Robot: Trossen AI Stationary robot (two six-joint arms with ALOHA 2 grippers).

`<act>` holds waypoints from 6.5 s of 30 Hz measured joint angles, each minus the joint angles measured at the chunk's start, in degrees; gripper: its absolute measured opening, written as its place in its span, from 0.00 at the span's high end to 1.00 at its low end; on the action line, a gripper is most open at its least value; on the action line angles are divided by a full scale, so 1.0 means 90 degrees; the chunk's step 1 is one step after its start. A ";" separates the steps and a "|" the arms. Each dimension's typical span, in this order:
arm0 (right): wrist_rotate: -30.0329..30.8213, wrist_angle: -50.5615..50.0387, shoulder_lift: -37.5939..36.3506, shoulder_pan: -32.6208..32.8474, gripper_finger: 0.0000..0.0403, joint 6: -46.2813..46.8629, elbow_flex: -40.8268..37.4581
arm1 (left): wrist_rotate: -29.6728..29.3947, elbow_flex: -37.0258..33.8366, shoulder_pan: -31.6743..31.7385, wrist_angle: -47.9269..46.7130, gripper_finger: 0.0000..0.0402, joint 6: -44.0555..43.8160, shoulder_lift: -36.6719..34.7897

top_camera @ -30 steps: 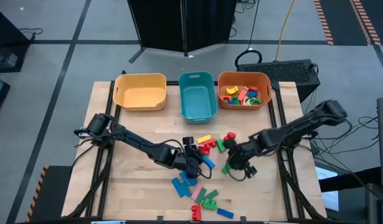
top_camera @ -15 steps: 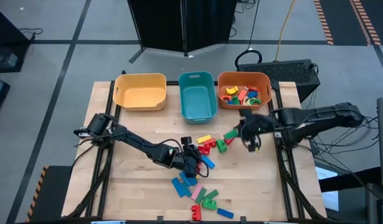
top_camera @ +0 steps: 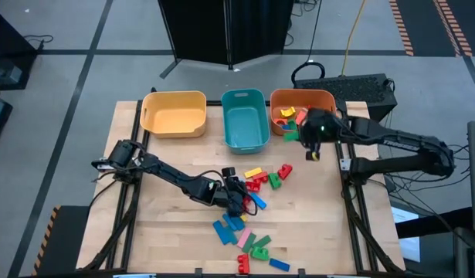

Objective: Sort blocks by size
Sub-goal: Put the green arch block into the orange bin, then put the red arch block into the orange bin

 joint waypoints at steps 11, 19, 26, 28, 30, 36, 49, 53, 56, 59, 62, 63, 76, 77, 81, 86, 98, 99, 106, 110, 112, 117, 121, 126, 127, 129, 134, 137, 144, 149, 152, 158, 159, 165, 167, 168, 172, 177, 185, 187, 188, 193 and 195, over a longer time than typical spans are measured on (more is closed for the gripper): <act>-0.0826 0.0995 0.0780 -0.2469 0.69 -0.0341 0.0000 | 0.0029 0.0000 -0.0005 0.0162 0.52 0.0010 0.0000; -0.1295 0.1201 0.2037 -0.3626 0.69 -0.0308 0.0000 | 0.0026 0.0000 -0.0066 -0.0049 0.52 0.0004 0.0000; -0.1816 0.1599 0.2873 -0.4046 0.64 -0.0031 -0.0002 | 0.0036 0.0000 -0.0068 -0.0125 0.52 -0.0002 0.0000; -0.1809 0.1799 0.2996 -0.4127 0.61 0.0092 -0.0002 | 0.0079 0.0043 -0.0070 -0.0365 0.52 -0.0149 0.0000; -0.1800 0.1909 0.3047 -0.4201 0.57 0.0147 -0.0002 | 0.0174 0.0145 -0.0070 -0.0753 0.52 -0.0330 -0.0004; -0.1797 0.2094 0.3017 -0.4267 0.47 0.0210 -0.0002 | 0.0417 0.0287 -0.0154 -0.1296 0.52 -0.0488 -0.0107; -0.1772 0.1258 0.1758 -0.3717 0.52 0.1439 -0.0002 | -0.0164 0.0282 -0.0367 -0.2654 0.52 -0.0973 -0.0992; -0.1810 0.0940 0.1021 -0.3022 0.55 0.1848 -0.0002 | -0.0168 0.0272 -0.0592 -0.2827 0.52 -0.0981 -0.1069; -0.1814 0.0592 0.0583 -0.2418 0.57 0.2103 -0.0002 | -0.0051 0.0248 -0.0758 -0.2843 0.52 -0.0990 -0.1071; -0.1815 0.0364 0.0274 -0.1815 0.59 0.2424 -0.0044 | 0.0252 0.0114 -0.0901 -0.2711 0.52 -0.1050 -0.1071; -0.1813 0.0514 -0.0019 -0.1229 0.60 0.2828 -0.0301 | 0.0310 -0.0002 -0.1085 -0.2611 0.52 -0.1158 -0.1071; -0.1809 0.0606 -0.0102 -0.1049 0.60 0.2983 -0.0413 | 0.0320 -0.0045 -0.1138 -0.2500 0.52 -0.1156 -0.1071; -0.1697 0.3083 -0.0431 0.1280 0.61 0.4718 -0.1880 | 0.0853 -0.0679 -0.1294 -0.0779 0.52 -0.0655 -0.1066; -0.1603 0.3172 -0.0409 0.1446 0.61 0.4794 -0.1910 | 0.0882 -0.0692 -0.1294 -0.0722 0.52 -0.0645 -0.1066; -0.0923 0.3245 -0.0322 0.2091 0.61 0.5021 -0.1923 | 0.1325 -0.0876 -0.1235 -0.0069 0.52 -0.0306 -0.1066; -0.0399 0.3453 -0.0136 0.2779 0.61 0.5281 -0.1923 | 0.1447 -0.1127 -0.1024 0.0300 0.52 0.0044 -0.1064; -0.0242 0.5103 0.0643 0.3722 0.61 0.5145 -0.1923 | 0.2212 -0.1603 -0.0423 0.0538 0.52 0.0297 -0.1081; -0.0238 0.5176 0.0697 0.3746 0.61 0.5112 -0.1923 | 0.2330 -0.1631 -0.0423 0.0655 0.52 0.0392 -0.1081; -0.0235 0.5635 0.0985 0.3747 0.61 0.4969 -0.1923 | 0.2582 -0.1877 -0.0335 0.1234 0.52 0.0737 -0.1059; -0.0238 0.5742 0.1051 0.3747 0.61 0.4927 -0.1923 | 0.2414 -0.1978 -0.0244 0.1370 0.52 0.0698 -0.1056; -0.0239 0.5810 0.1055 0.3747 0.61 0.4843 -0.1921 | 0.2422 -0.1983 -0.0209 0.1429 0.52 0.0714 -0.1051; -0.0240 0.5830 0.1057 0.3747 0.61 0.4805 -0.1921 | 0.2698 -0.1989 -0.0112 0.1861 0.52 0.0855 -0.0762; -0.0238 0.5825 0.1057 0.3747 0.61 0.4805 -0.1921 | 0.2763 -0.1987 -0.0122 0.2082 0.52 0.0900 -0.0472; -0.0238 0.5837 0.1057 0.3747 0.61 0.4794 -0.1921 | 0.2797 -0.1982 -0.0085 0.2212 0.52 0.0964 -0.0368; -0.0238 0.5837 0.1057 0.3747 0.61 0.4782 -0.1921 | 0.2797 -0.1982 -0.0085 0.2230 0.52 0.1014 -0.0367; -0.0224 0.5841 0.1057 0.3747 0.61 0.4781 -0.1921 | 0.2801 -0.1982 -0.0083 0.2317 0.52 0.1048 -0.0358; -0.0082 0.5839 0.1057 0.3745 0.61 0.4758 -0.1922 | 0.2860 -0.1982 -0.0075 0.2488 0.52 0.1238 -0.0342; -0.0077 0.5838 0.1057 0.3746 0.61 0.4717 -0.1921 | 0.2870 -0.1982 -0.0055 0.2471 0.53 0.1241 -0.0342; 0.0657 0.5837 0.1343 0.3829 0.61 0.4835 -0.1919 | 0.2767 -0.1976 -0.0029 0.2346 0.69 0.1120 -0.0346; 0.1501 0.5844 0.1864 0.4125 0.61 0.4781 -0.1919 | 0.2416 -0.1977 0.0056 0.2400 0.74 0.0721 -0.0382; 0.2323 0.6008 0.2048 0.4396 0.61 0.4671 -0.1919 | 0.2404 -0.1976 0.0135 0.2516 0.73 0.0691 -0.0500; 0.3053 0.6874 0.2170 0.4904 0.61 0.3830 -0.1918 | 0.2397 -0.1972 0.0272 0.2643 0.72 0.0690 -0.0880; 0.3005 0.6997 0.2195 0.4943 0.61 0.3742 -0.1919 | 0.2390 -0.1970 0.0290 0.2647 0.72 0.0697 -0.0956; 0.2698 0.7262 0.2485 0.4990 0.60 0.4676 -0.1919 | 0.2383 -0.1967 0.0410 0.2673 0.72 0.0731 -0.1289; 0.2700 0.7278 0.2569 0.4990 0.57 0.4665 -0.1919 | 0.2382 -0.1967 0.0420 0.2604 0.72 0.0729 -0.1377; 0.2698 0.7291 0.2616 0.4993 0.55 0.4615 -0.1919 | 0.2382 -0.1967 0.0425 0.2637 0.72 0.0731 -0.1404; 0.2696 0.7410 0.2764 0.5032 0.45 0.4513 -0.1919 | 0.2380 -0.1966 0.0423 0.2716 0.72 0.0715 -0.1514; 0.2377 0.8019 0.3005 0.5032 0.31 0.4141 -0.1919 | 0.2380 -0.1942 0.0420 0.2682 0.72 0.0692 -0.1571; 0.2196 0.9102 0.3655 0.4953 0.22 0.3543 -0.1919 | 0.2380 -0.1754 0.0418 0.2677 0.72 0.0690 -0.1571; 0.2222 0.9235 0.3707 0.4892 0.23 0.3542 -0.1919 | 0.2380 -0.1733 0.0420 0.2706 0.72 0.0689 -0.1571; 0.2225 0.9246 0.3712 0.4862 0.24 0.3542 -0.1919 | 0.2380 -0.1732 0.0420 0.2725 0.72 0.0688 -0.1571; 0.2226 0.9262 0.3712 0.4806 0.31 0.3542 -0.1919 | 0.2382 -0.1732 0.0418 0.2821 0.72 0.0687 -0.1571; 0.2227 0.9263 0.3712 0.4806 0.35 0.3542 -0.1919 | 0.2382 -0.1732 0.0418 0.2890 0.72 0.0685 -0.1571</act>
